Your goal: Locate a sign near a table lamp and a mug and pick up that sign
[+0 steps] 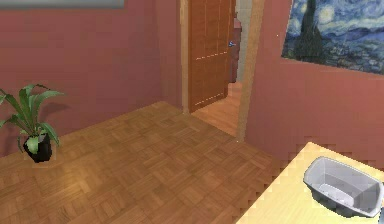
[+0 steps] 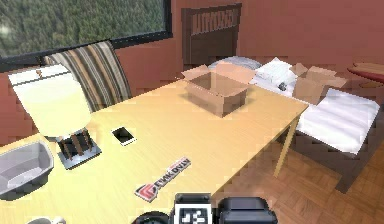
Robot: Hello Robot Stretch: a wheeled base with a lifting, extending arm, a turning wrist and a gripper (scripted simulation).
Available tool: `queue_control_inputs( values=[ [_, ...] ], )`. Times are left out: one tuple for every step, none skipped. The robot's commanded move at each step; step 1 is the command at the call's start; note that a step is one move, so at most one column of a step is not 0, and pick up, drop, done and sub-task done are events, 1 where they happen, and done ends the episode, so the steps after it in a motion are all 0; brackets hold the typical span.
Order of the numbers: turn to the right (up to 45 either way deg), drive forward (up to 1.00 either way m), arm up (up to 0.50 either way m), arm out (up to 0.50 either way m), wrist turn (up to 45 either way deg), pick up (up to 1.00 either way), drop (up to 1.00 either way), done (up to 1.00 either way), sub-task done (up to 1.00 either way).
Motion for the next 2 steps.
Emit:
queue_control_inputs(
  values=[
    [0.0,0.0,0.0,0.2,0.0,0.0,0.0,0.0,0.0],
    [0.0,0.0,0.0,0.0,45.0,0.0,0.0,0.0,0.0]
  ],
)
